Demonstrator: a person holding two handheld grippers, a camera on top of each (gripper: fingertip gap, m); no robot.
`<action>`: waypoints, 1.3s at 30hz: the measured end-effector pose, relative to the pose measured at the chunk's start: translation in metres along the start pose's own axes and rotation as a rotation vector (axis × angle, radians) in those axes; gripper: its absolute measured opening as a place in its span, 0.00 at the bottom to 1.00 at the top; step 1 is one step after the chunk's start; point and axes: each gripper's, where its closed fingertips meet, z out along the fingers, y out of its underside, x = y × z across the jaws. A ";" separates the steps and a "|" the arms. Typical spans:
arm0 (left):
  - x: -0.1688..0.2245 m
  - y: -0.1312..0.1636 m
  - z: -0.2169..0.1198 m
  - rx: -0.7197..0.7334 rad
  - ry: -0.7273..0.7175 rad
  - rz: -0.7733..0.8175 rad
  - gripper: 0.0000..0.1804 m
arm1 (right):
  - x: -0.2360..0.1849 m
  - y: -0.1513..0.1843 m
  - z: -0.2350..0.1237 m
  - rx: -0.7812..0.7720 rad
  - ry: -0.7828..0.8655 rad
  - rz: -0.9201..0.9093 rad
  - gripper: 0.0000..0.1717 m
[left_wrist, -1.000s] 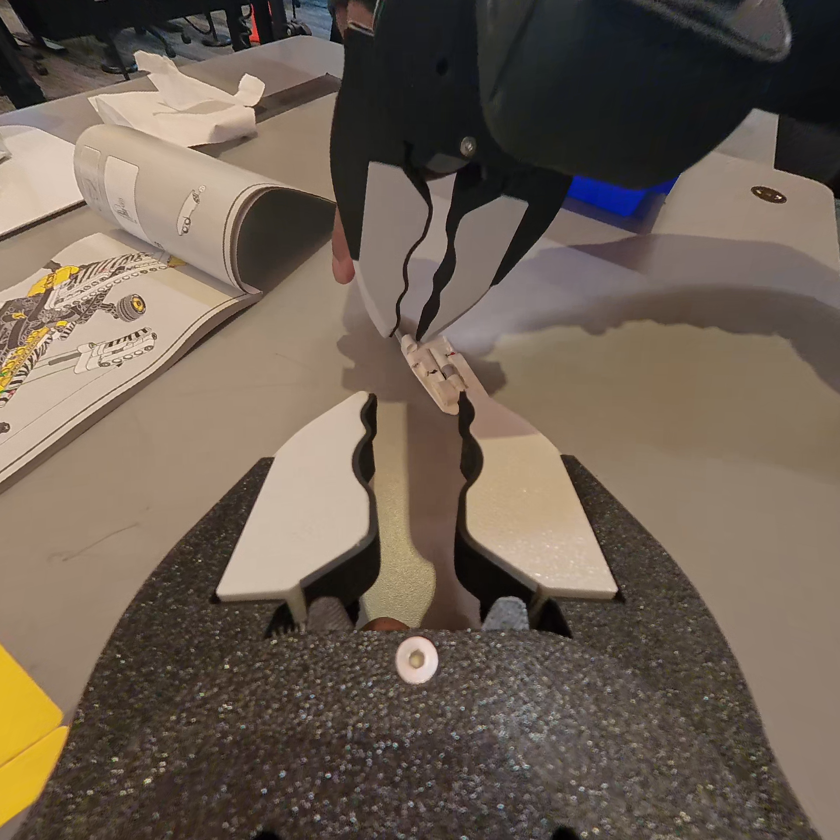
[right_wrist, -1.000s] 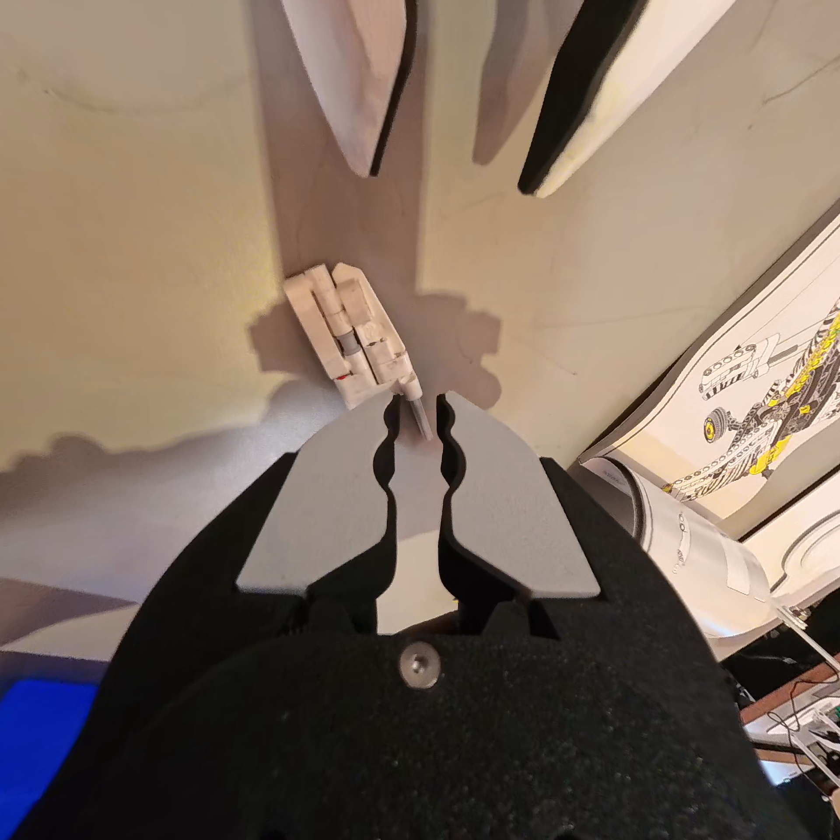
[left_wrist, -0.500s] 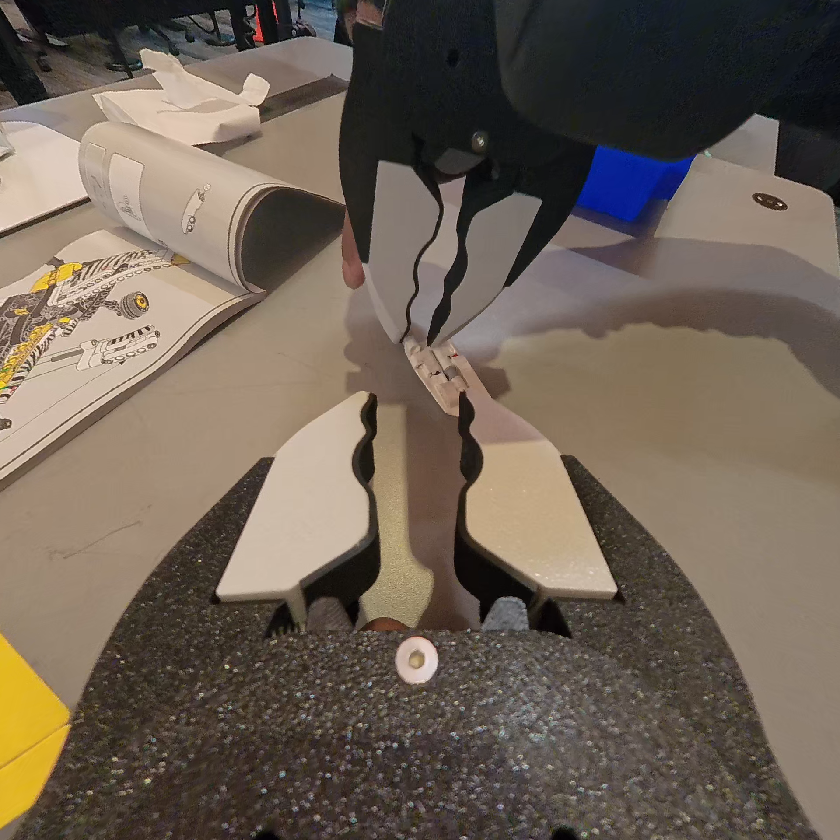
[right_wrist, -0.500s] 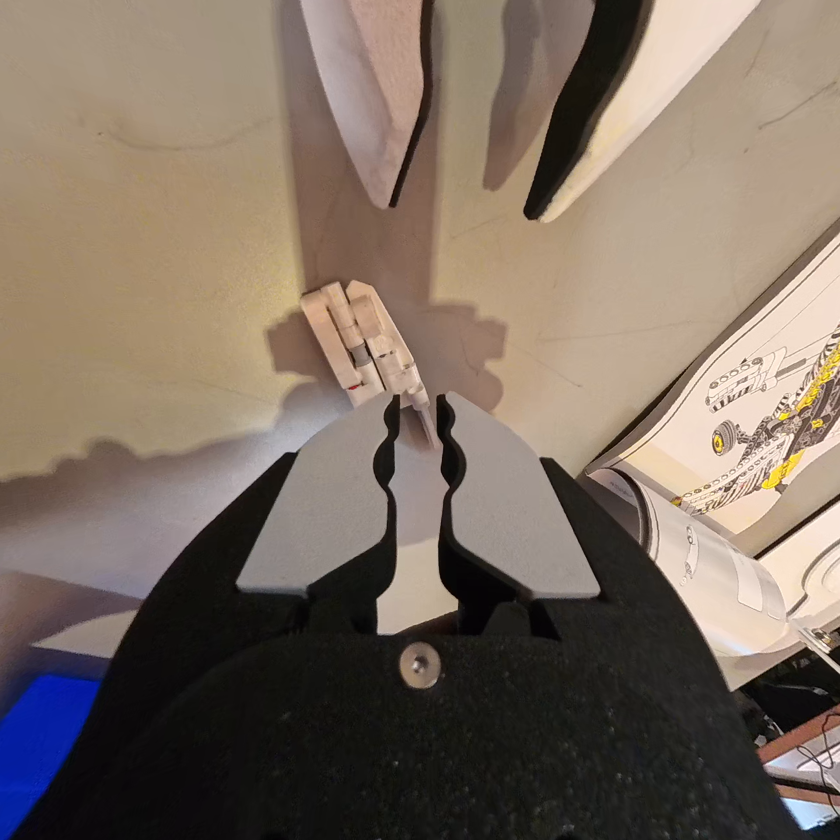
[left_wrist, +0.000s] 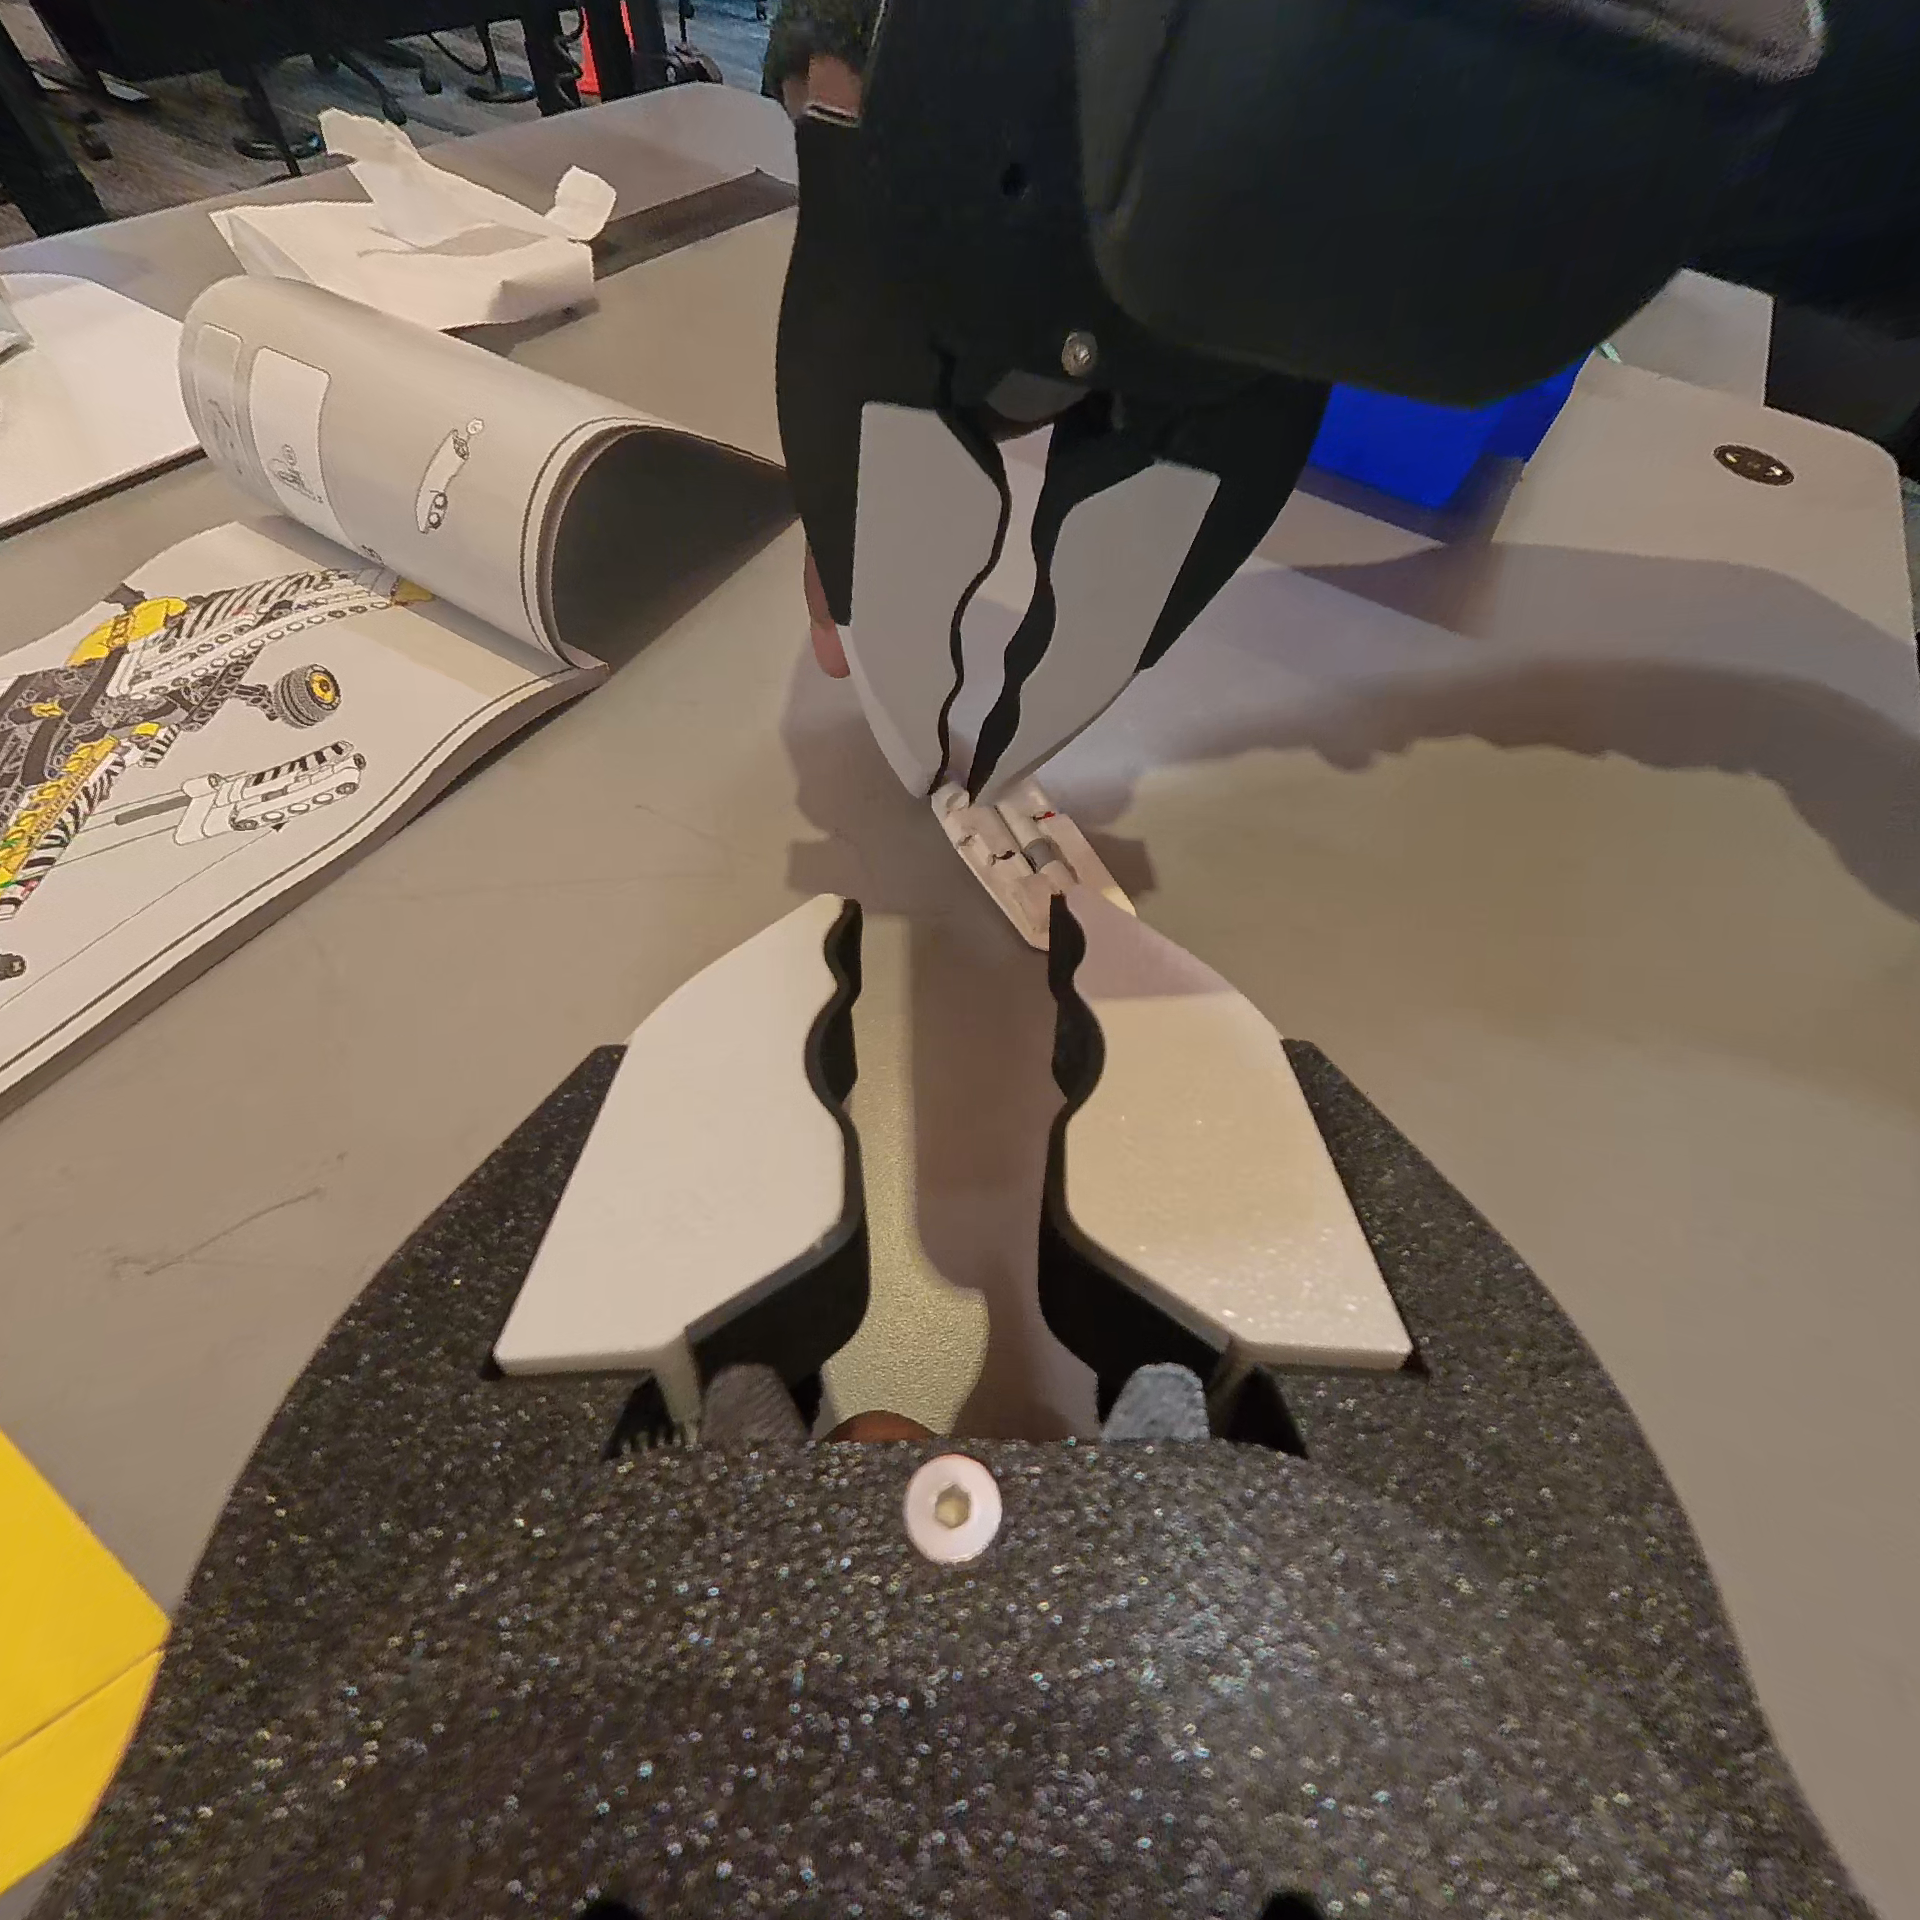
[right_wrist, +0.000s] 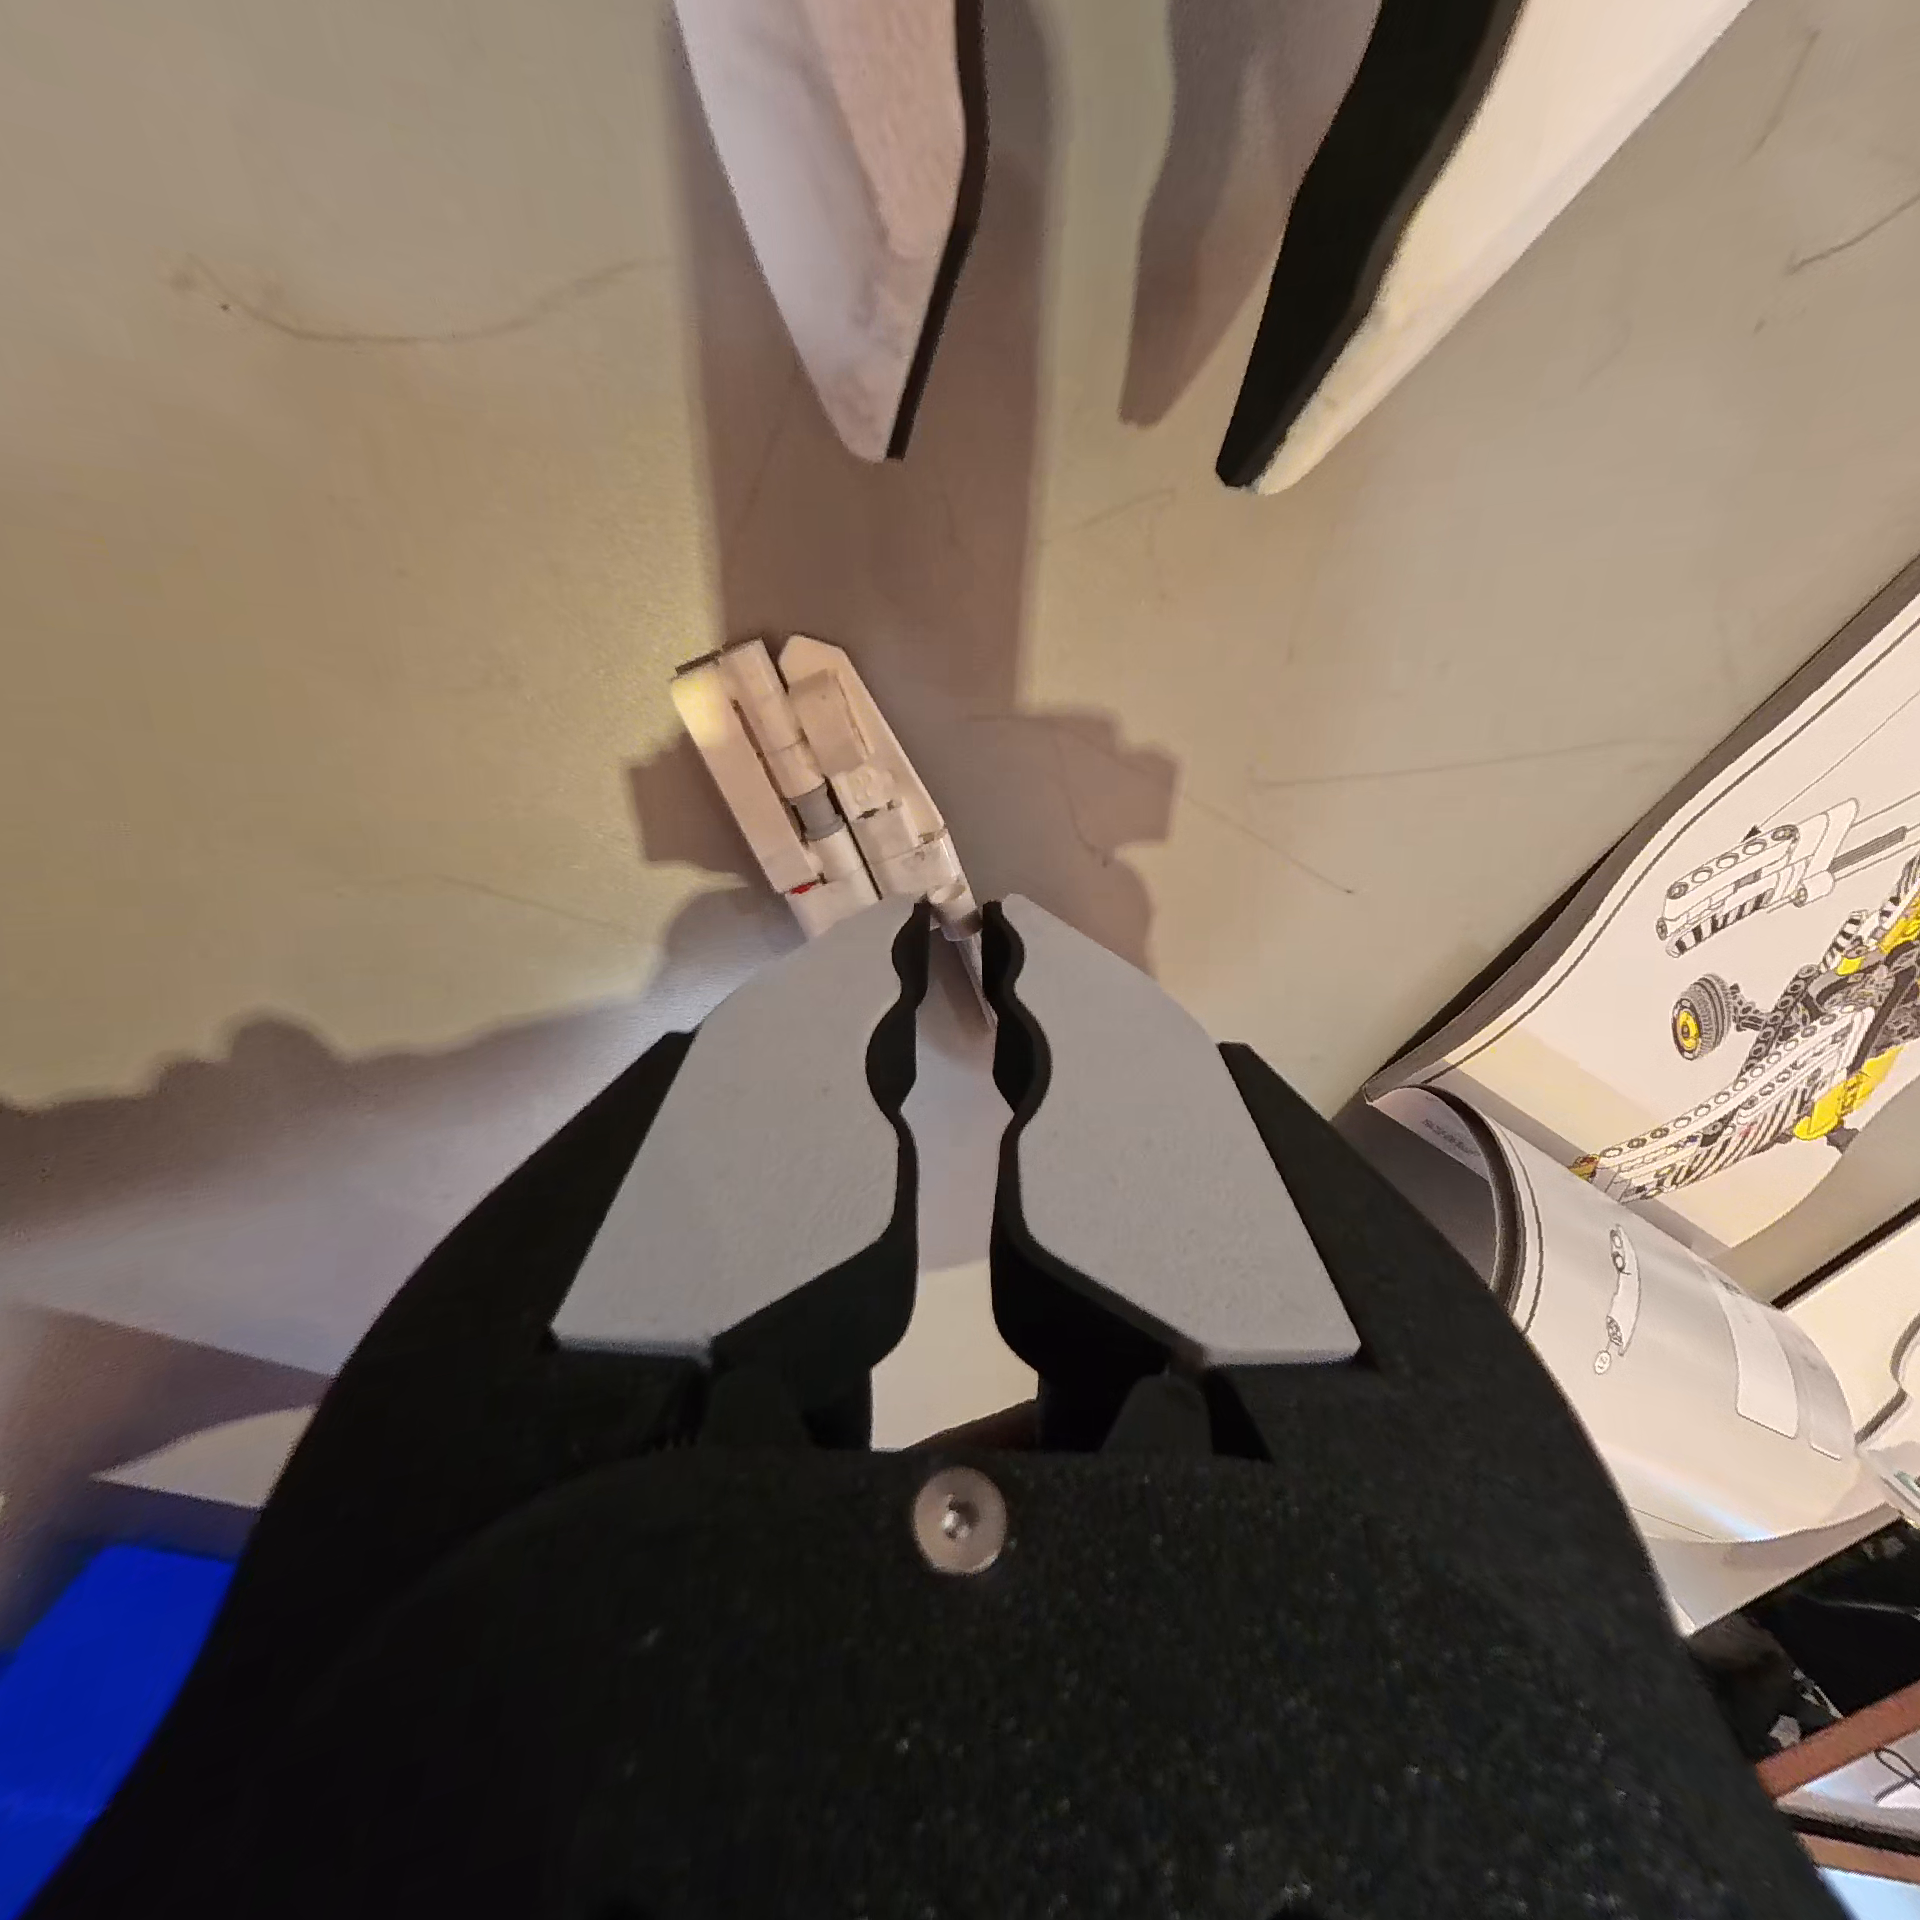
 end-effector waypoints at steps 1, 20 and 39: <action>0.000 0.000 0.000 0.000 0.000 0.000 0.19 | 0.000 0.000 0.000 -0.001 -0.003 -0.001 0.05; -0.011 0.004 -0.029 0.034 -0.106 -0.110 0.23 | 0.035 -0.040 -0.050 0.414 0.895 0.092 0.04; -0.016 -0.008 -0.079 0.058 -0.704 0.671 0.04 | 0.026 -0.096 -0.049 0.615 1.065 0.342 0.13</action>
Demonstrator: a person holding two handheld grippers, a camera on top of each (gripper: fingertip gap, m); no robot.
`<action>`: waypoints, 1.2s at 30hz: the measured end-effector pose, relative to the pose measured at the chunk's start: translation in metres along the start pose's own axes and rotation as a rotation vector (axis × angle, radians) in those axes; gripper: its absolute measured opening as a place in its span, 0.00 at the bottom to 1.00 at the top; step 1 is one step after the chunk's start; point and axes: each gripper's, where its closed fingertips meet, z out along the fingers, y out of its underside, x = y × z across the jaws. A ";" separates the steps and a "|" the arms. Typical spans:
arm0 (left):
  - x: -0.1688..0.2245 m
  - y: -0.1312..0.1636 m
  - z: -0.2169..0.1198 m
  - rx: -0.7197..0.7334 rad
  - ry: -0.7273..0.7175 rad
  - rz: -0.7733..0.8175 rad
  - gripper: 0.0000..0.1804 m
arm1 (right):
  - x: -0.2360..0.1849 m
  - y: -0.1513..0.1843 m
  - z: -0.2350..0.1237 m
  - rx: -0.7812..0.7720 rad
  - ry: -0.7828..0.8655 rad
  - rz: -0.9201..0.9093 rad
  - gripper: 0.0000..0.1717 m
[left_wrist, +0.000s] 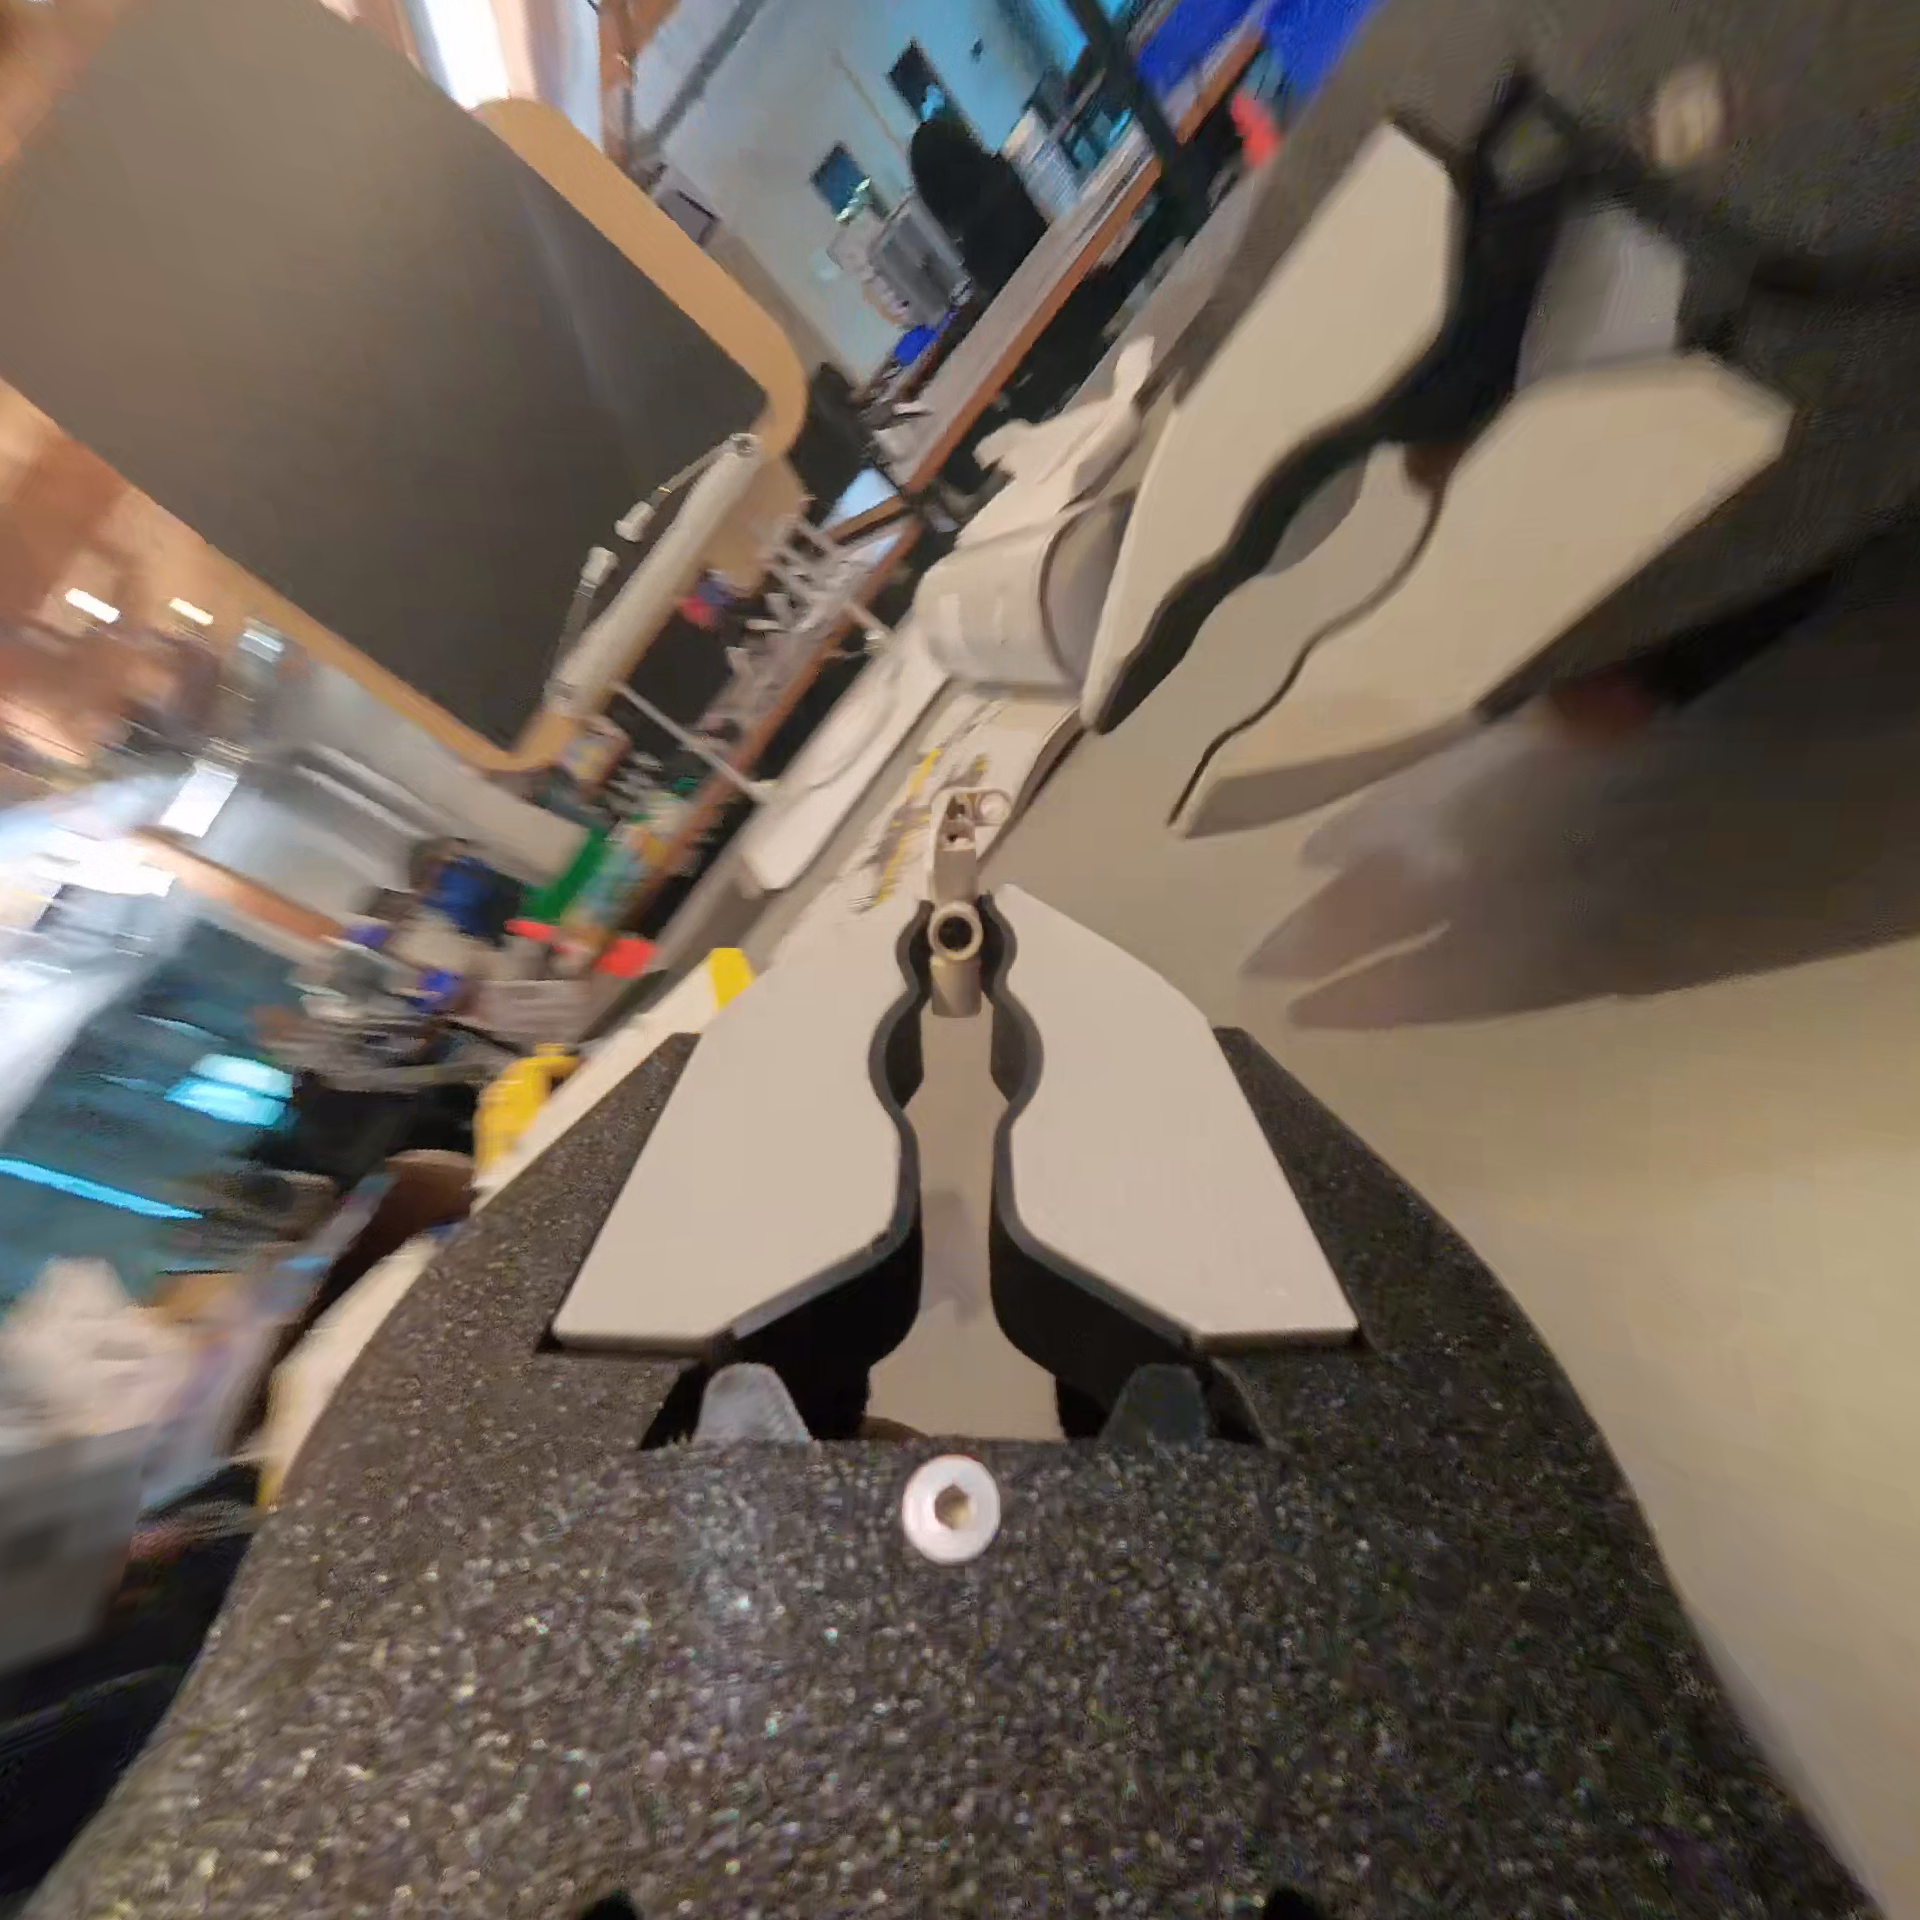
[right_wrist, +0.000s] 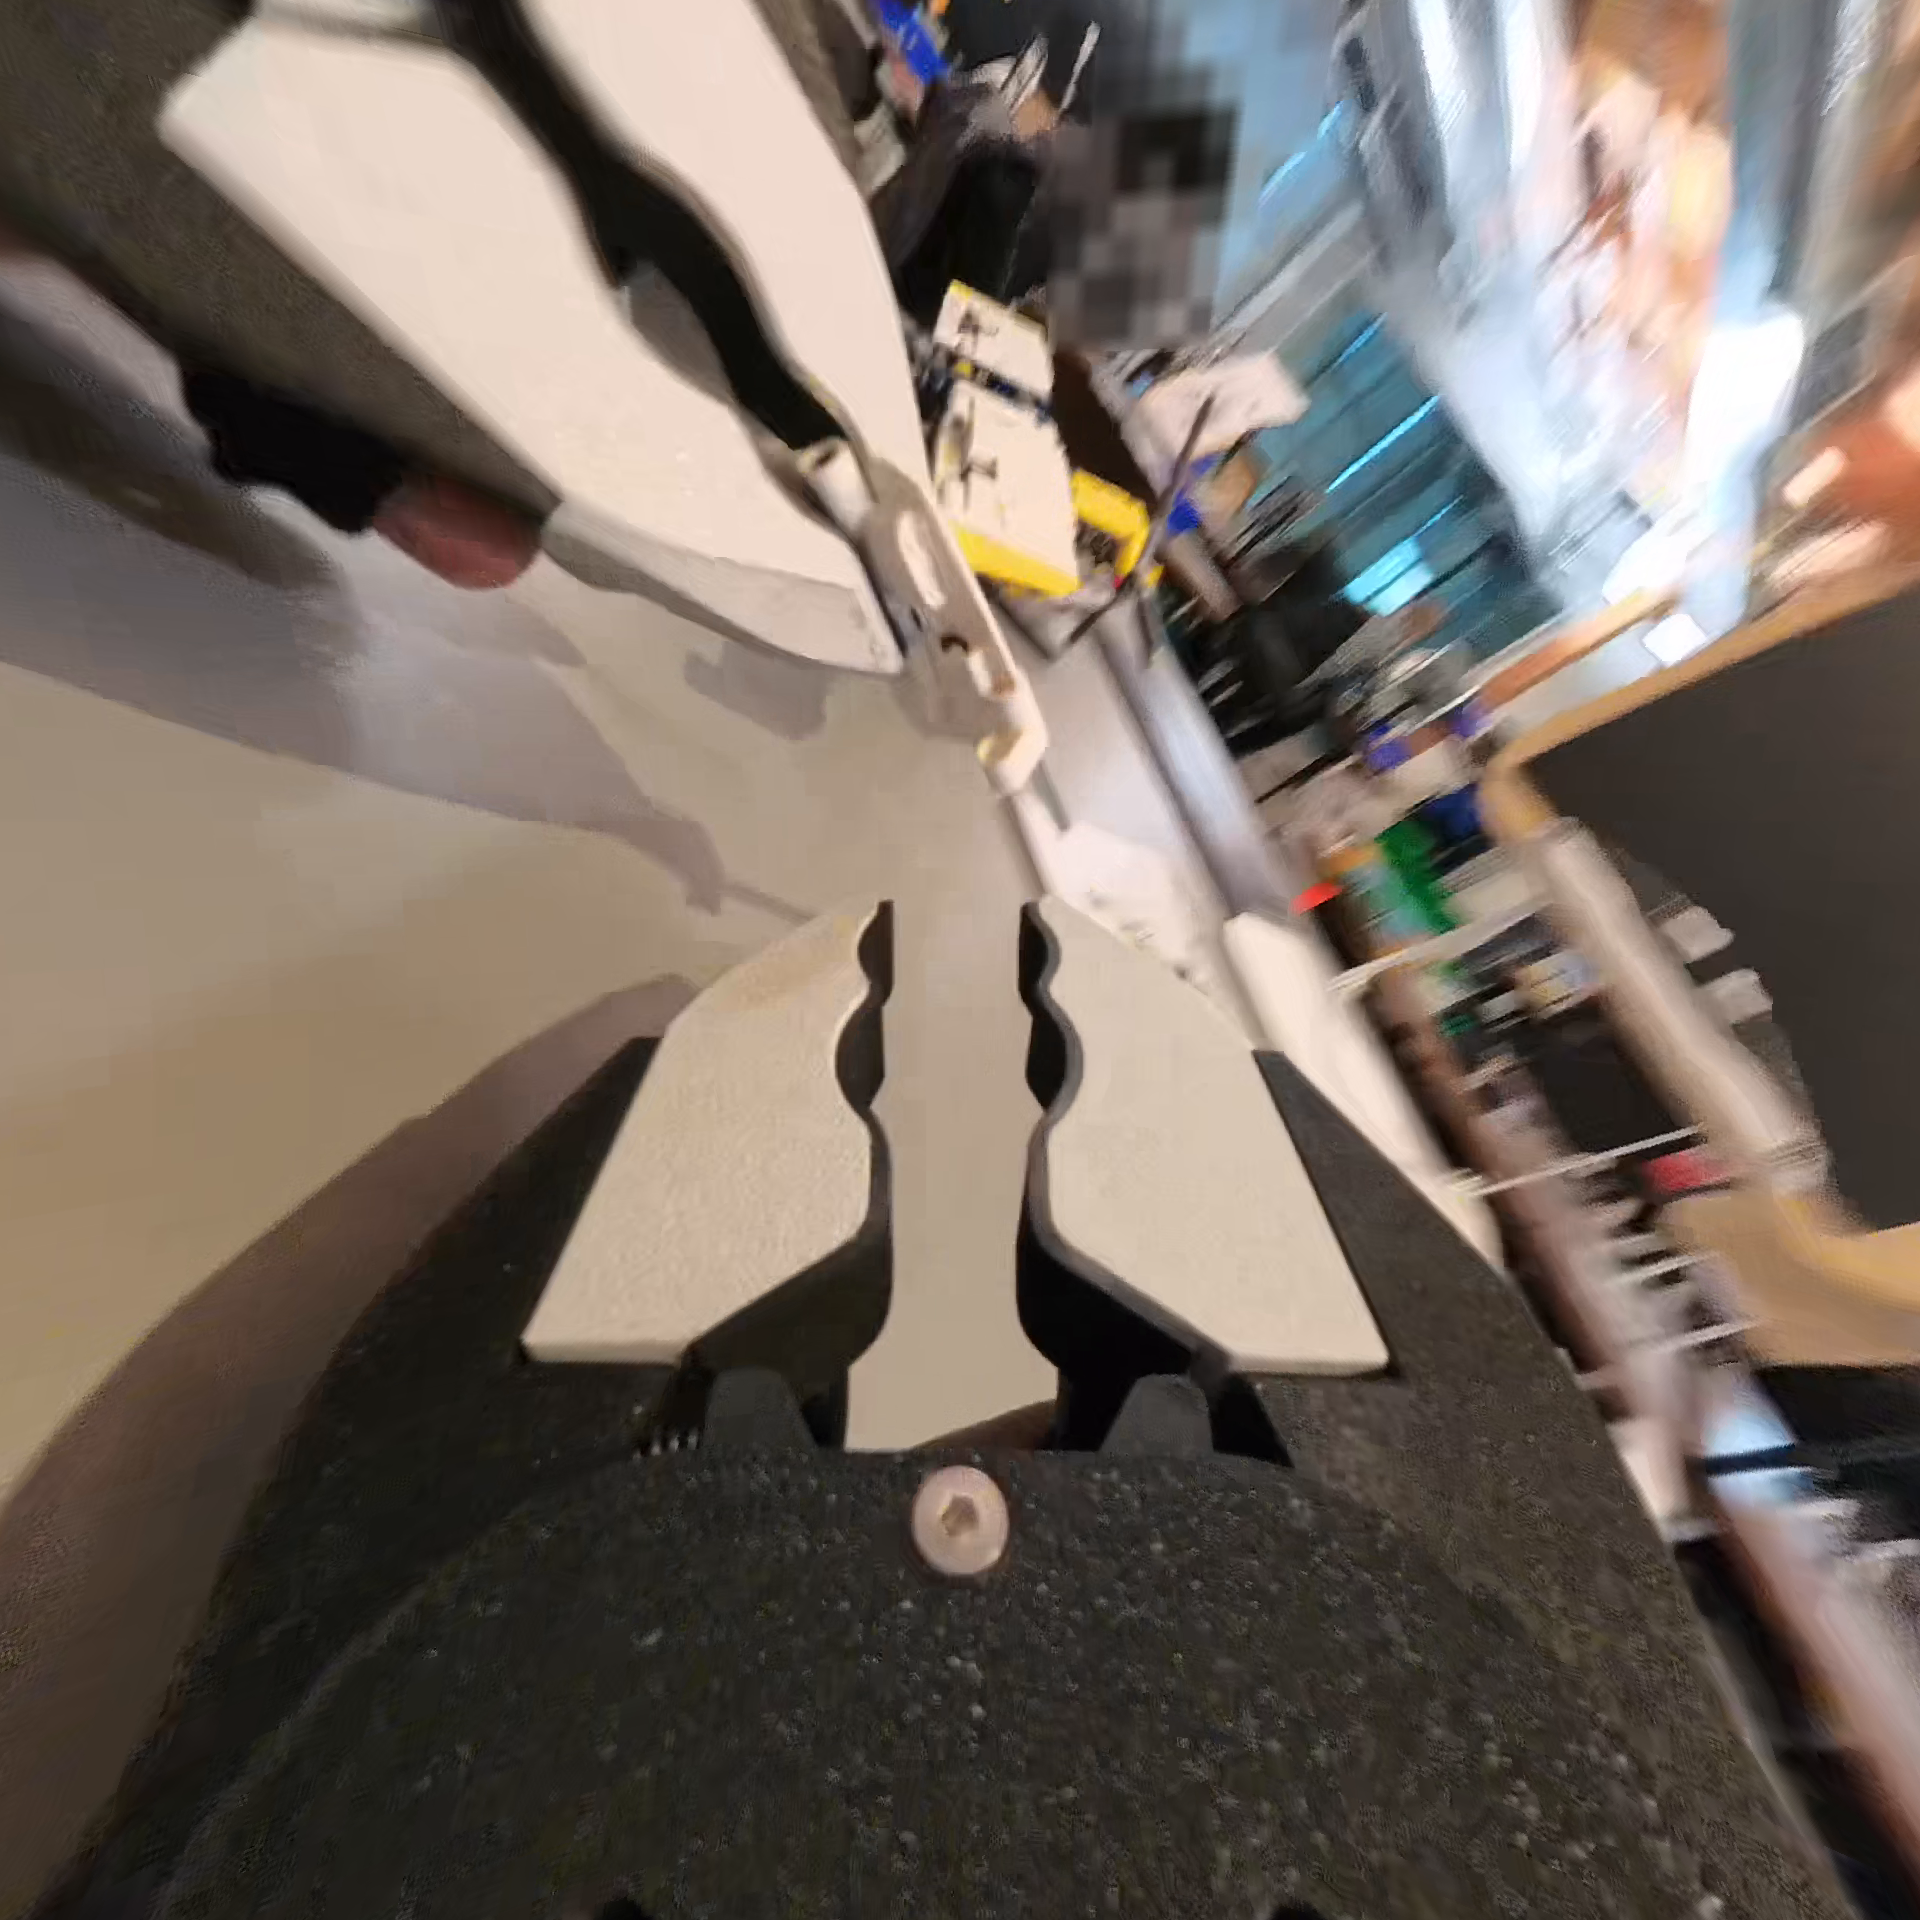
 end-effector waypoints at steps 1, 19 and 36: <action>0.000 0.003 -0.003 -0.019 -0.040 0.103 0.04 | -0.006 0.002 -0.001 -0.035 -0.065 0.117 0.14; 0.012 0.012 -0.037 -0.092 -0.262 0.681 0.04 | -0.054 -0.062 -0.004 -0.009 -0.770 1.553 0.14; -0.038 0.047 -0.079 0.016 -0.240 0.316 0.21 | -0.062 -0.070 0.015 -0.015 -0.802 1.496 0.03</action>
